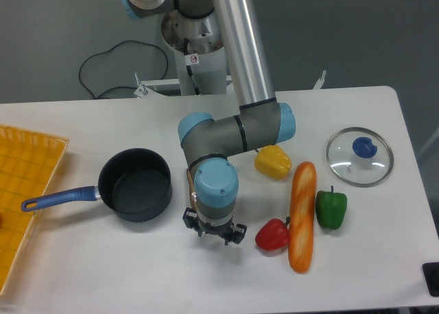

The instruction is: Pick up the toast

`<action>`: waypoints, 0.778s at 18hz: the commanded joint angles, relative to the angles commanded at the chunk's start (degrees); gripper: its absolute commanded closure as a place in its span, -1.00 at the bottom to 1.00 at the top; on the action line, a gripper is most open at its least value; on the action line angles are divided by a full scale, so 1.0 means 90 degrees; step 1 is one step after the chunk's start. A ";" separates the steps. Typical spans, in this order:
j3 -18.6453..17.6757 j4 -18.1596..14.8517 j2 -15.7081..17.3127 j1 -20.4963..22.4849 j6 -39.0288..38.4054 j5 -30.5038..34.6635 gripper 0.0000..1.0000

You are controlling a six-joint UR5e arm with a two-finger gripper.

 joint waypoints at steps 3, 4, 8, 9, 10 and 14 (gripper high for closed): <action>0.0000 0.0000 0.0010 0.0000 0.0000 -0.0010 0.02; 0.0000 0.0000 0.0010 0.0000 0.0000 -0.0010 0.13; 0.0000 0.0000 0.0010 0.0000 0.0010 -0.0010 0.47; 0.0000 0.0010 0.0019 0.0000 0.0010 -0.0010 0.55; 0.0000 0.0000 0.0020 0.0000 0.0010 -0.0010 0.62; 0.0000 0.0000 0.0049 0.0000 0.0010 -0.0020 1.00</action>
